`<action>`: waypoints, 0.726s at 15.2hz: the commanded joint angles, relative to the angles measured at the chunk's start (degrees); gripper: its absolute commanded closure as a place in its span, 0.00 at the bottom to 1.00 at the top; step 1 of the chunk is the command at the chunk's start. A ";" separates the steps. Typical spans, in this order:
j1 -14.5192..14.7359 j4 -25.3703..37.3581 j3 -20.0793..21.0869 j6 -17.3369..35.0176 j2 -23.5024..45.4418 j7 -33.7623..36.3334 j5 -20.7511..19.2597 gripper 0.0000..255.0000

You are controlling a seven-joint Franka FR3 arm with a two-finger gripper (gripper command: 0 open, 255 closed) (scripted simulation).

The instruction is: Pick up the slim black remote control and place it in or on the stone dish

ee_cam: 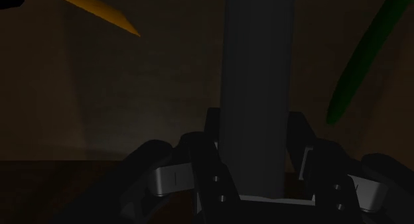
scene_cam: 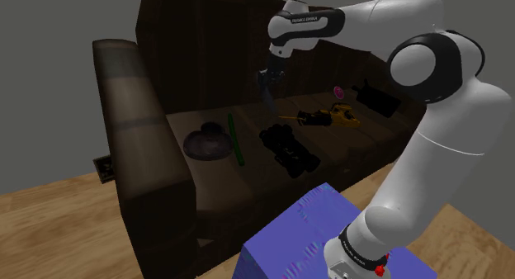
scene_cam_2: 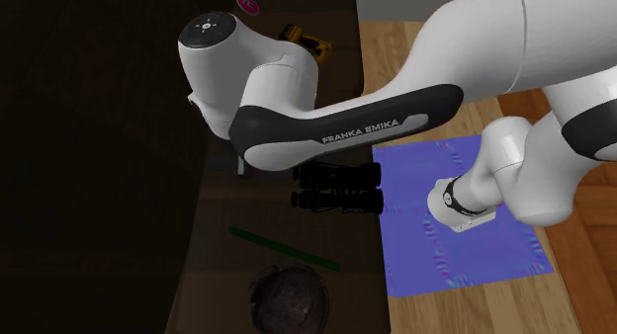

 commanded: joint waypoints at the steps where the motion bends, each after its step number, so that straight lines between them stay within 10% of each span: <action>1: 0.75 -0.94 0.48 0.12 -0.92 1.29 -0.28 1.00; 11: 7.91 -9.61 6.26 3.95 -6.86 14.56 -2.12 1.00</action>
